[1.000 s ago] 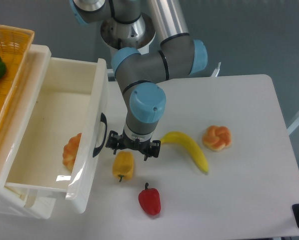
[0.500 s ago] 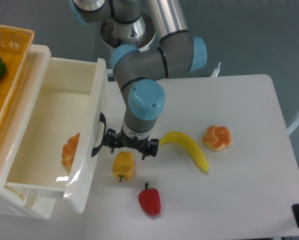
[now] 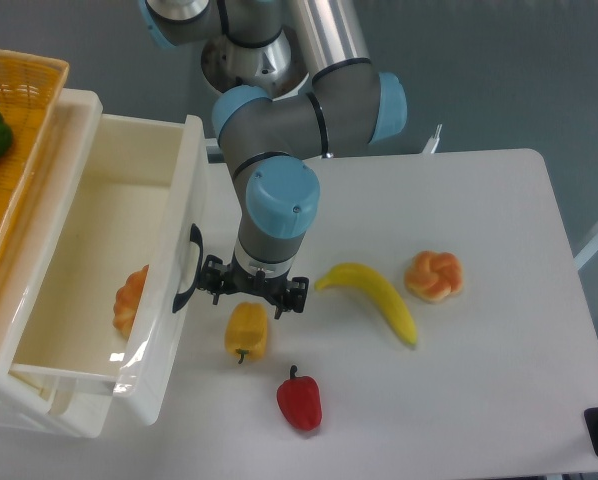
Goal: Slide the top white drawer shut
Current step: 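Push the drawer front with the gripper, sliding the drawer into the cabinet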
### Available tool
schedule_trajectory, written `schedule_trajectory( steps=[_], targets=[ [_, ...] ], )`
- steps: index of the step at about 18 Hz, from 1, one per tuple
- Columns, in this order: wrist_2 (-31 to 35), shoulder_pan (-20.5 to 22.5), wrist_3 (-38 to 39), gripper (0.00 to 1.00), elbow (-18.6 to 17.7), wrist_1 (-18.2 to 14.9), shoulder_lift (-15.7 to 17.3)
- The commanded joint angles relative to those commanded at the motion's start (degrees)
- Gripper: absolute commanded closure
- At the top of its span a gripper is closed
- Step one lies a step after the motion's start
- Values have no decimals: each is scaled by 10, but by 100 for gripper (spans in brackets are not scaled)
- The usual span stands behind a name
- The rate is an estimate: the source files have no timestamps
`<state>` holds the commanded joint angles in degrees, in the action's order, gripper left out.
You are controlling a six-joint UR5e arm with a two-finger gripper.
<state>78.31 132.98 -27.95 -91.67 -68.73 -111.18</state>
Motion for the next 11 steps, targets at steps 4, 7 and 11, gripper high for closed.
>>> schedule_trajectory(
  steps=[4, 7, 11],
  targets=[
    [-2, -5, 0, 0, 0, -5, 4],
    [-6, -11, 0, 0, 0, -8, 5],
    [-16, -14, 0, 0, 0, -7, 9]
  ],
)
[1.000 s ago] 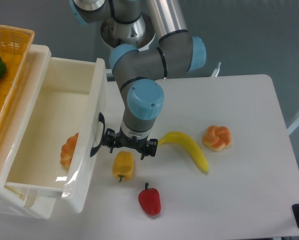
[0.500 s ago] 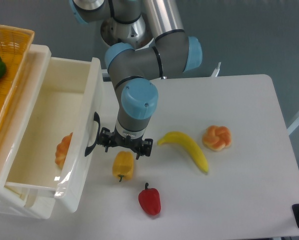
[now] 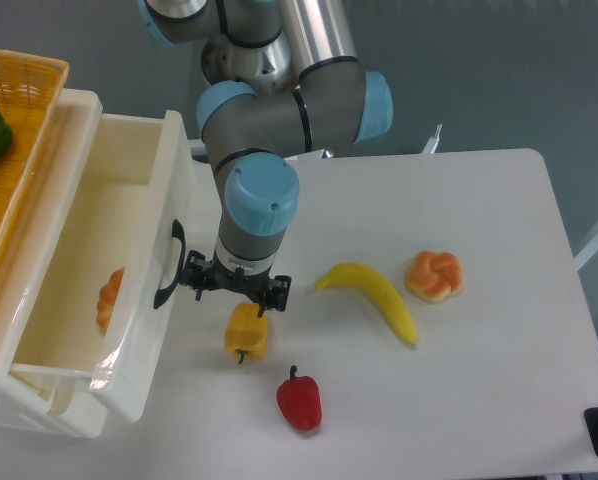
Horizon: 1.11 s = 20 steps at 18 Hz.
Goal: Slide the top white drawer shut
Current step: 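Push the drawer front with the gripper, sliding the drawer into the cabinet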
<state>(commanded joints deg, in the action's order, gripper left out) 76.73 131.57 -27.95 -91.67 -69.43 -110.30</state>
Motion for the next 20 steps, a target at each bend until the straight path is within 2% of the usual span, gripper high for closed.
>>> schedule_trajectory(
  steps=[20],
  targets=[
    [4, -48, -4, 0, 10, 8, 5]
  ],
)
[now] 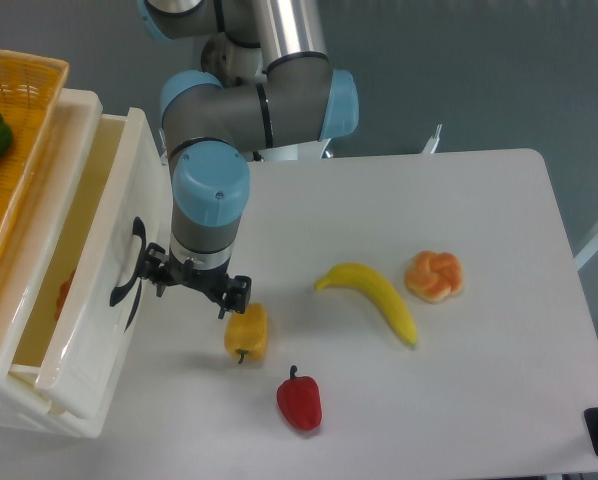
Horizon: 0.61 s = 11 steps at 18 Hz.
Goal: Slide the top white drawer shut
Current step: 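Push the drawer front with the gripper, sliding the drawer into the cabinet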
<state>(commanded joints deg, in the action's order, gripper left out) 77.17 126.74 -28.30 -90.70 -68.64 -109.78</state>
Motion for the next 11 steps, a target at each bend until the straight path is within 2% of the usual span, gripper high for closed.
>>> schedule_trajectory(
  steps=[11],
  targets=[
    [1, -18, 3, 0, 0, 0, -2]
  ],
)
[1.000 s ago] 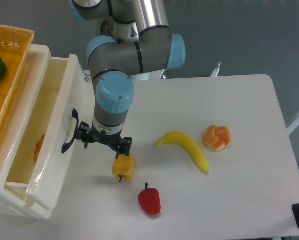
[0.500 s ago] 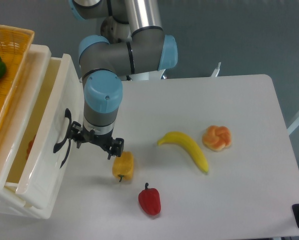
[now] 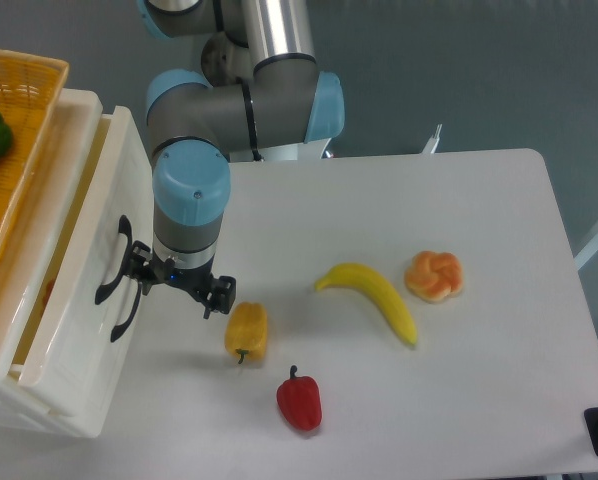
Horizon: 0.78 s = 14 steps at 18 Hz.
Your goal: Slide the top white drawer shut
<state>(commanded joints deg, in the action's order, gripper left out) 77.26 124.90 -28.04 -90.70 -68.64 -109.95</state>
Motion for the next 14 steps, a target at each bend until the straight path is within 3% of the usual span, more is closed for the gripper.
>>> schedule_trajectory(
  steps=[14],
  targets=[
    [-1, -6, -2, 0, 3, 1, -1]
  ],
)
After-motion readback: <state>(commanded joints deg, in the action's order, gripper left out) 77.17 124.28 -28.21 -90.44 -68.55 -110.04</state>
